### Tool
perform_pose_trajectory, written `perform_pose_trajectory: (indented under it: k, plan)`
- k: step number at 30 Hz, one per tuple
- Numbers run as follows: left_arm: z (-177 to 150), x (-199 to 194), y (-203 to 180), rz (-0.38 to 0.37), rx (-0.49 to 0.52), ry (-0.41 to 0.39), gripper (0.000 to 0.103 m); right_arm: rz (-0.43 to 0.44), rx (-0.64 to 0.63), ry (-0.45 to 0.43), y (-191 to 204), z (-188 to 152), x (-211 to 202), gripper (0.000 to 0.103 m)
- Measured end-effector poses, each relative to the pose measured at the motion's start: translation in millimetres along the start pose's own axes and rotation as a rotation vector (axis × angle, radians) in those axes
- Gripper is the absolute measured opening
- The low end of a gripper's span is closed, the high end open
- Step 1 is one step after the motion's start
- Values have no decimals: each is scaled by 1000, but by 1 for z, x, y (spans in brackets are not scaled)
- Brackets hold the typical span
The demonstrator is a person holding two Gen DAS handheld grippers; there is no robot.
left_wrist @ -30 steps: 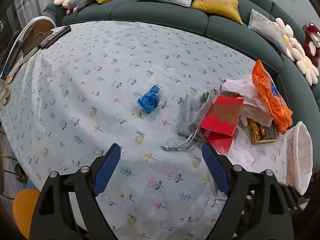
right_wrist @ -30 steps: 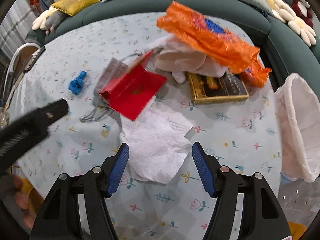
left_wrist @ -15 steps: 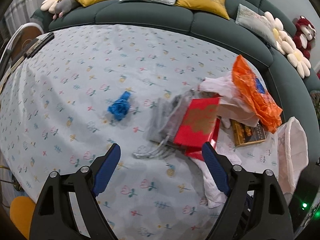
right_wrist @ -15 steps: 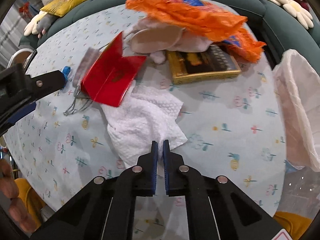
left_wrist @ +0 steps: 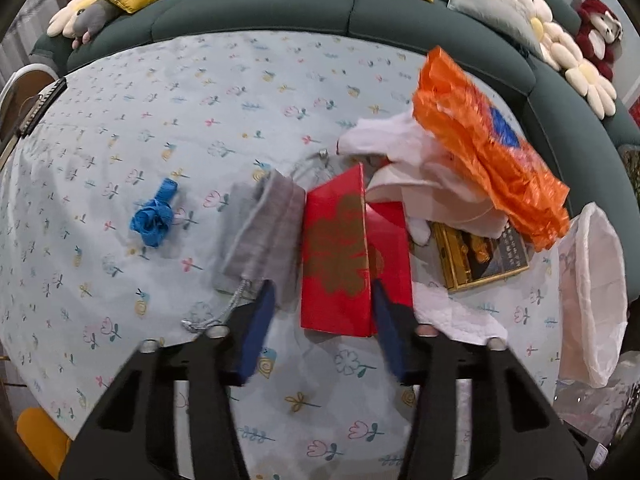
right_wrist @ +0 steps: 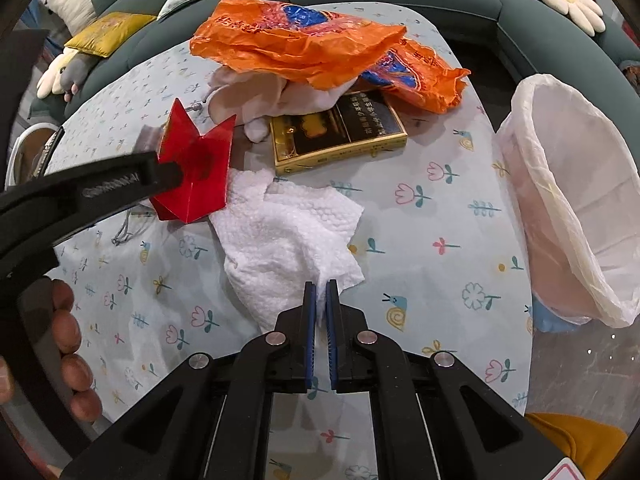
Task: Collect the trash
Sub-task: 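Grasp the white tissue with right tool while left grasps the red paper envelope, then carry the tissue and red envelope over the white bin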
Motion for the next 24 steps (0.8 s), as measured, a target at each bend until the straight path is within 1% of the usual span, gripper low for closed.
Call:
perform_pose_trajectory:
  k: [1,2,4,5,9,16,24]
  plan:
    - [-2,2,-2,-5,3,9,28,0,1,-1,0,1,0,5]
    - [-3,3,-3,-6,7,14,19,1,1,-3,-2,0,-1,5]
    - [-6,2,-5,-7,16,19,13,0,-4,-13,-6,1,-6,5]
    - [-7,1,-7,-7,21,16,6,-1,-7,-18,-4,3,-7,5]
    - [-9,-13,-12,2,39,-8,4,2,-16,-59,-9,12,-23,5]
    - [-9,-44,-28,-23,29,-41,4,17,18,-147,-24,33,-60,5]
    - [-3,-81,-68,-67,60,-103,4,4,56,-247,-56,53,-108,5]
Point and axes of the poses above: each gripper's, at about its wrist camera, not at the fingertips, and x roughly the way its jaws point, y to its left, z to its top, the point moved 9 cm from there along x, roughly the way its jaws point, and after that the axes turned 7 degrees about -y, right-handed, at the moved point
